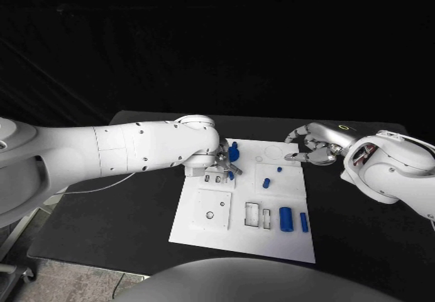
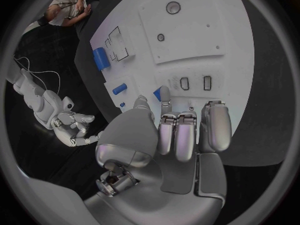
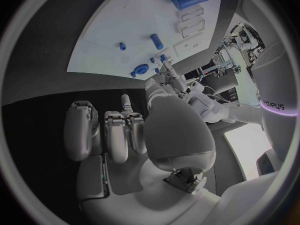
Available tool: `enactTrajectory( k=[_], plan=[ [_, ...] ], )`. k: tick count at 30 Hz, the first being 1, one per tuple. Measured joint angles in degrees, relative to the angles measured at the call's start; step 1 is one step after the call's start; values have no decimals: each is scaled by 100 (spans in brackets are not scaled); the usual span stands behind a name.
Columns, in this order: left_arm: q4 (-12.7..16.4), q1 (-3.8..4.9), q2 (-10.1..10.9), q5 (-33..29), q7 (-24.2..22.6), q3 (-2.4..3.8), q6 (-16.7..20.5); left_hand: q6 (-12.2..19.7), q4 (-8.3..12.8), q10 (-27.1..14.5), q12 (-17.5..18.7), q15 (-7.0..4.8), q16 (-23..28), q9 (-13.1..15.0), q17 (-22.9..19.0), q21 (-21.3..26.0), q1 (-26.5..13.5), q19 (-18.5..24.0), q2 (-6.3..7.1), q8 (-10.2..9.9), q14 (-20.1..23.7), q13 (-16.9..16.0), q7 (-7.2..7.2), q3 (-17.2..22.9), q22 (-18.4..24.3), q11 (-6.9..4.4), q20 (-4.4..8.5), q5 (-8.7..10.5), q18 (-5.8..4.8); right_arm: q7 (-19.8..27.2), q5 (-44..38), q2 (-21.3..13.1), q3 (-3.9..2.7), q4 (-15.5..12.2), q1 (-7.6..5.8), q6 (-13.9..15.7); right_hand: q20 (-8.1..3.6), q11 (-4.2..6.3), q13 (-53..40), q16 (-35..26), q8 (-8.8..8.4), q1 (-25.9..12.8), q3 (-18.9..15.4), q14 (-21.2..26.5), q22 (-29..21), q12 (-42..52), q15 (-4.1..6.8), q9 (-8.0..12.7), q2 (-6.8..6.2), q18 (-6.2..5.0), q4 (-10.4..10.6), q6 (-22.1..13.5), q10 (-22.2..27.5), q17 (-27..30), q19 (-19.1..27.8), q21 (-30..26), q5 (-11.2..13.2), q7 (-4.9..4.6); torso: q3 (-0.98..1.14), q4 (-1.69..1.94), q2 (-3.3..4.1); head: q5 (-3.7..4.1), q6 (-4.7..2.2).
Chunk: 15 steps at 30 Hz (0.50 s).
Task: Assemble the parts on the task board
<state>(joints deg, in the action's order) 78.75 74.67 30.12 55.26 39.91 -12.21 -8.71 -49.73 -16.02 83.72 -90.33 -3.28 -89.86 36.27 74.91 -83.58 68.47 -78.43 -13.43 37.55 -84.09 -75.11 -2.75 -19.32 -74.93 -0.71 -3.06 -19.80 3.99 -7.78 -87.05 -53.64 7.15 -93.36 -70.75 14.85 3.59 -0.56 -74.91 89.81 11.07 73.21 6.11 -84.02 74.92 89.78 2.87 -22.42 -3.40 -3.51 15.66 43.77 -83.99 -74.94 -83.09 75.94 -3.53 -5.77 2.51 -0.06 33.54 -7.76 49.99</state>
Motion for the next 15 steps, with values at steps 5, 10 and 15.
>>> enactTrajectory(
  k=[5,10,15],
  plan=[
    [-55,-52,-45,7,1,0,30,0,0,0,-2,0,0,7,0,0,7,22,-7,-37,0,0,0,31,0,0,-22,0,0,1,2,-7,0,-2,1,-3,0,0,0,0,0,0,0,0,3,0,0,3,0,0,0,0,0,1,0,0,0,0,-1,0,4,12,0],
    [-89,-69,-62,20,1,0,71,0,17,1,-4,1,0,16,0,22,44,22,1,-65,0,0,0,47,1,0,-22,-28,0,2,4,-22,0,-4,1,-9,0,0,0,0,0,0,0,0,3,0,0,5,0,0,0,0,0,1,0,0,0,0,1,3,5,12,0],
    [-117,-74,-73,41,2,3,104,0,17,1,14,2,0,24,0,22,52,22,-7,-65,0,0,0,48,1,1,-22,-28,0,2,6,-28,0,-6,1,-16,0,0,0,0,0,0,0,0,2,0,0,11,0,0,0,0,0,1,0,0,0,0,2,4,5,1,0]
  ],
)
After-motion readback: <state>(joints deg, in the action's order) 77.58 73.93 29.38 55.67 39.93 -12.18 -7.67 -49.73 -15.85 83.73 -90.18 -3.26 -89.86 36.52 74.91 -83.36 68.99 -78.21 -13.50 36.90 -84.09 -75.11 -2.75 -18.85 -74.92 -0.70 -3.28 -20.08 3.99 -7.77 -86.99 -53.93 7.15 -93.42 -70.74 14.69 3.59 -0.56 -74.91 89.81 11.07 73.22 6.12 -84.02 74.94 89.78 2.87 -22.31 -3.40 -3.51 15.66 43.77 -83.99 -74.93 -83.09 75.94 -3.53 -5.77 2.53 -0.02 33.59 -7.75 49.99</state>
